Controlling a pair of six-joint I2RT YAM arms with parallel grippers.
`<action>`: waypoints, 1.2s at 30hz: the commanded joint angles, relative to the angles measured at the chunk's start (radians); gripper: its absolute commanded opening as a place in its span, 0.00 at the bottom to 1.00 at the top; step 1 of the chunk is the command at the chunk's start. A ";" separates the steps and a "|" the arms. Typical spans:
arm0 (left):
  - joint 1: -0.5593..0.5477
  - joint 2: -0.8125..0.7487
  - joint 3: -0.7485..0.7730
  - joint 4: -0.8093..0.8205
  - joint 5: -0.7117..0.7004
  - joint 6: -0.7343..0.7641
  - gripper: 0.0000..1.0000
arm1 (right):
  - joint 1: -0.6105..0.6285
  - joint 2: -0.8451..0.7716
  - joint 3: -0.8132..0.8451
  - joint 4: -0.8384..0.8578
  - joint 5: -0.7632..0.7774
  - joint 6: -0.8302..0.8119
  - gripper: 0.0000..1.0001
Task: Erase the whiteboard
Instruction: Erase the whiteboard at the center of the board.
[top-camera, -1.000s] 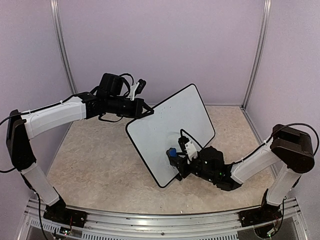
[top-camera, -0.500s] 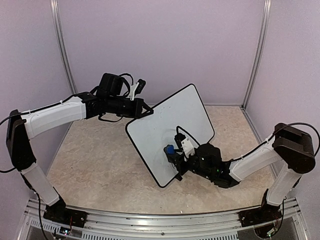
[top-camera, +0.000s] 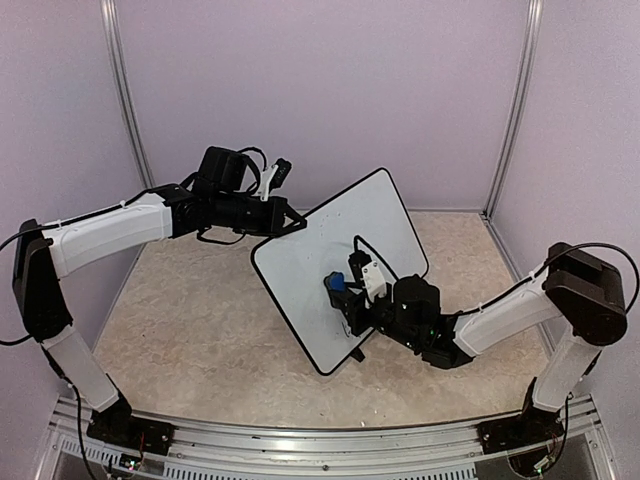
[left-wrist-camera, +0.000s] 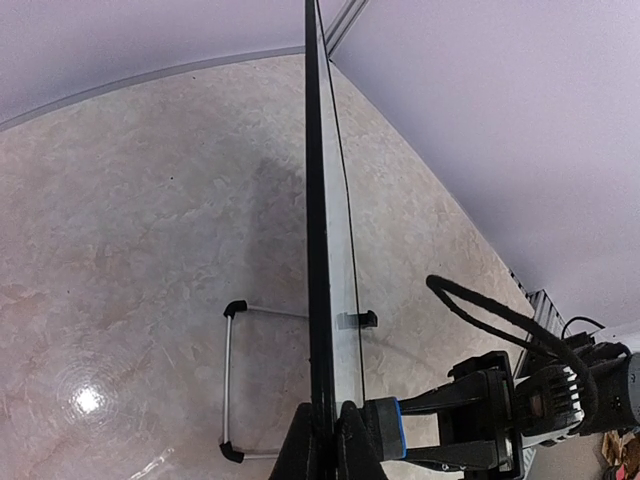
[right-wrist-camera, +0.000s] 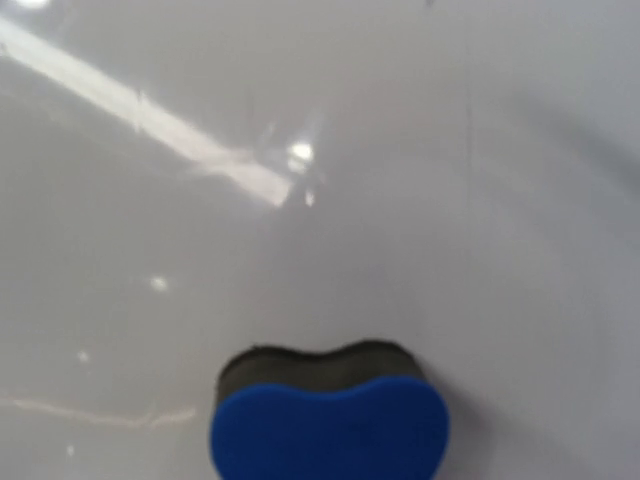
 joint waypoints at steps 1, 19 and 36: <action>-0.042 0.024 -0.011 -0.018 0.073 0.070 0.00 | 0.037 0.080 -0.065 -0.088 0.029 0.073 0.23; -0.045 0.021 -0.011 -0.018 0.072 0.070 0.00 | 0.079 0.065 -0.158 -0.170 0.128 0.146 0.22; -0.050 0.009 -0.012 -0.018 0.066 0.071 0.00 | 0.102 0.033 -0.153 -0.208 0.167 0.150 0.23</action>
